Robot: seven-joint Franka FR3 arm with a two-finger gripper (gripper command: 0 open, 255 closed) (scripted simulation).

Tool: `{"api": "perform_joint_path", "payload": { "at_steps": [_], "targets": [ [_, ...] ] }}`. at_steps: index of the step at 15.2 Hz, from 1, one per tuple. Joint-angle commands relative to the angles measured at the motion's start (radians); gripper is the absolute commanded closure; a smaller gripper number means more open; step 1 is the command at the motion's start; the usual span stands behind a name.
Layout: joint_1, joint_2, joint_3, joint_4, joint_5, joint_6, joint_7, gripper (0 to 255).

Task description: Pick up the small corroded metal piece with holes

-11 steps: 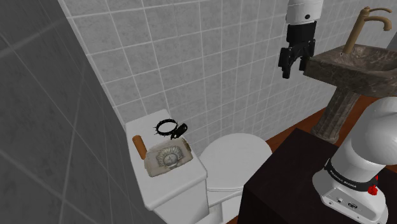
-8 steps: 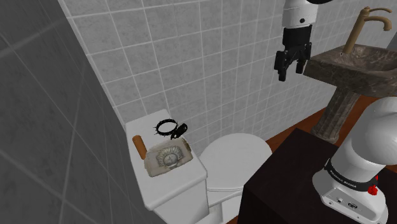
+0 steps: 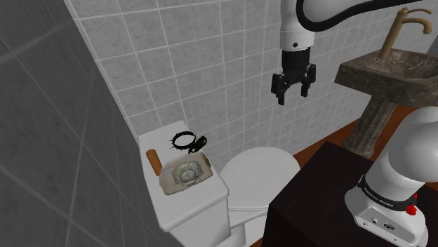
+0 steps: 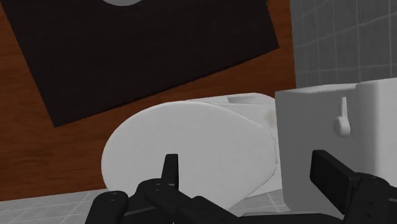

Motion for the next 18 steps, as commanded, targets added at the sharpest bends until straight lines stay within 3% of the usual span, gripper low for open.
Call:
{"api": "perform_joint_path", "payload": {
  "at_steps": [1, 10, 18],
  "targets": [
    [0.005, 0.052, 0.048, 0.002, 0.025, 0.058, 0.074, 0],
    [-0.006, 0.353, 0.218, 0.128, 0.027, 0.254, 0.377, 0],
    [0.003, 0.685, 0.306, 0.341, -0.107, 0.361, 0.676, 0]
  ]
}}
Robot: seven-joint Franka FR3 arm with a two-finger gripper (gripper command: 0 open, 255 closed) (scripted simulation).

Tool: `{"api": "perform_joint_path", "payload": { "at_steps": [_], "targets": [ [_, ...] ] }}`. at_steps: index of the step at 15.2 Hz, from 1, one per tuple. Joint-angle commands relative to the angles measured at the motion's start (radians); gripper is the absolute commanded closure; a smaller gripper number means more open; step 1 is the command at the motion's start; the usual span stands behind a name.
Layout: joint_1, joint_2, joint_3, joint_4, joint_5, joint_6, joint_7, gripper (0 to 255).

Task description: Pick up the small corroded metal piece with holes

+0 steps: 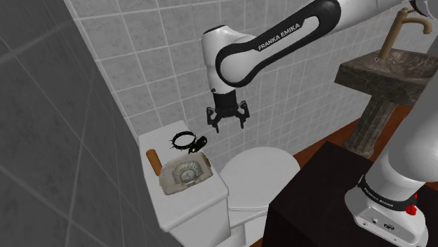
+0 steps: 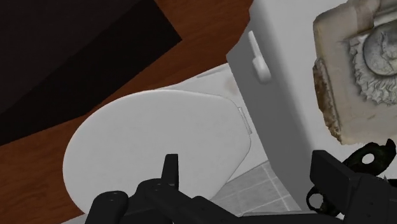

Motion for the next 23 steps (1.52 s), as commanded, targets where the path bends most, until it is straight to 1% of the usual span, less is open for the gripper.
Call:
{"api": "perform_joint_path", "payload": {
  "at_steps": [1, 4, 8, 12, 13, 20, 22, 23],
  "targets": [
    [0.012, 0.080, 0.009, 0.054, -0.041, 0.019, 0.076, 0],
    [0.042, 0.212, 0.005, 0.164, -0.110, 0.027, 0.181, 0],
    [0.101, 0.385, -0.021, 0.335, -0.188, 0.014, 0.298, 0],
    [0.168, 0.560, -0.061, 0.541, -0.244, -0.023, 0.386, 0],
    [0.180, 0.589, -0.068, 0.578, -0.250, -0.032, 0.397, 0],
    [0.185, 0.632, -0.080, 0.549, -0.267, 0.038, 0.405, 0],
    [0.186, 0.635, -0.081, 0.547, -0.268, 0.043, 0.406, 0],
    [0.187, 0.637, -0.081, 0.550, -0.269, 0.042, 0.406, 255]
  ]
}}
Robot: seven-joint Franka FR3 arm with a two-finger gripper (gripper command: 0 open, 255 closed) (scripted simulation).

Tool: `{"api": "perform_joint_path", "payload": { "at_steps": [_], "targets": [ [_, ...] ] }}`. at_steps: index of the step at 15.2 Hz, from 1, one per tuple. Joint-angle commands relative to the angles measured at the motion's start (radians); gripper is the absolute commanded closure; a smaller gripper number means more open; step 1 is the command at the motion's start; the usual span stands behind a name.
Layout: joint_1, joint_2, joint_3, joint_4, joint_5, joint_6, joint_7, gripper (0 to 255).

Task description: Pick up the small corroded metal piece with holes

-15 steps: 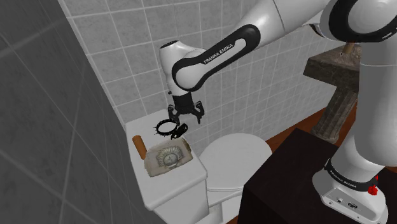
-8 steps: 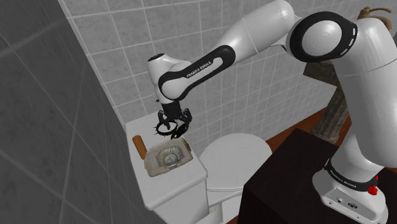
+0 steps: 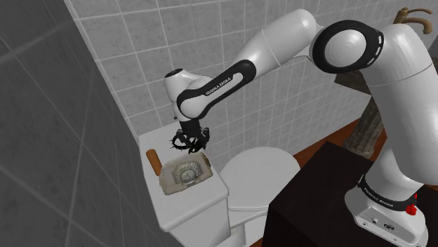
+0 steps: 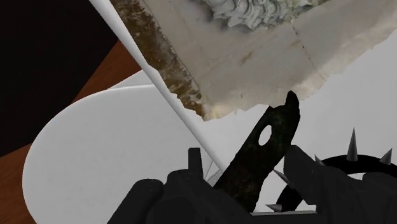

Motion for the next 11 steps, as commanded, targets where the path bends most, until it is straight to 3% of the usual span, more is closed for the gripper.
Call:
{"api": "perform_joint_path", "payload": {
  "at_steps": [1, 11],
  "targets": [
    [0.001, 0.002, 0.000, 0.000, -0.001, 0.002, 0.001, 255],
    [-0.002, -0.013, 0.003, 0.004, 0.005, -0.017, -0.002, 255]
  ]
}}
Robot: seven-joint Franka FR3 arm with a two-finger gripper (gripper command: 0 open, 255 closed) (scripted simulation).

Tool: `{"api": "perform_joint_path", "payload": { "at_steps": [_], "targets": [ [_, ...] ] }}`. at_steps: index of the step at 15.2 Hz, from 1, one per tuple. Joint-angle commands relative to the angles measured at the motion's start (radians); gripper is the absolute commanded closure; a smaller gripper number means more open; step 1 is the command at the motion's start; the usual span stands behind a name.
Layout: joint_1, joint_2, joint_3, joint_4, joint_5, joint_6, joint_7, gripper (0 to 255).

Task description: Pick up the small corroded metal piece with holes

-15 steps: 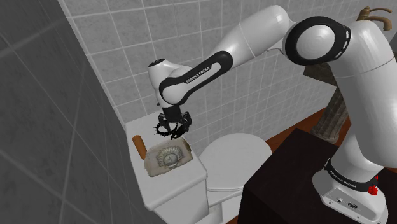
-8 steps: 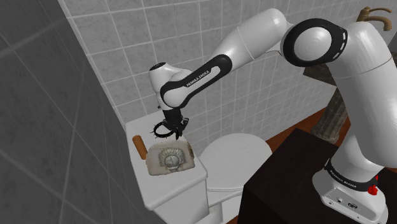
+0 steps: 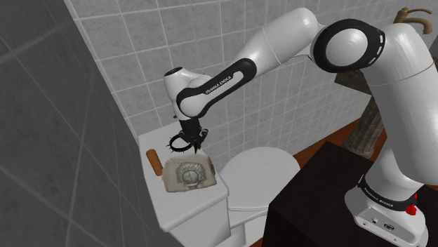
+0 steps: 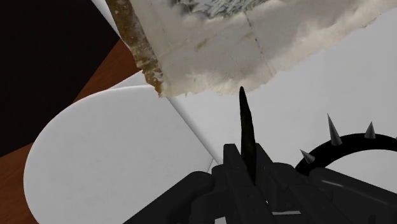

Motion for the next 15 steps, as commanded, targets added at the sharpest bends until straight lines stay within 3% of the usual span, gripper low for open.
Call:
{"api": "perform_joint_path", "payload": {
  "at_steps": [1, 15],
  "targets": [
    [-0.002, -0.012, 0.003, 0.005, 0.005, -0.017, -0.002, 255],
    [-0.007, -0.077, 0.020, 0.072, 0.031, -0.144, -0.016, 255]
  ]
}}
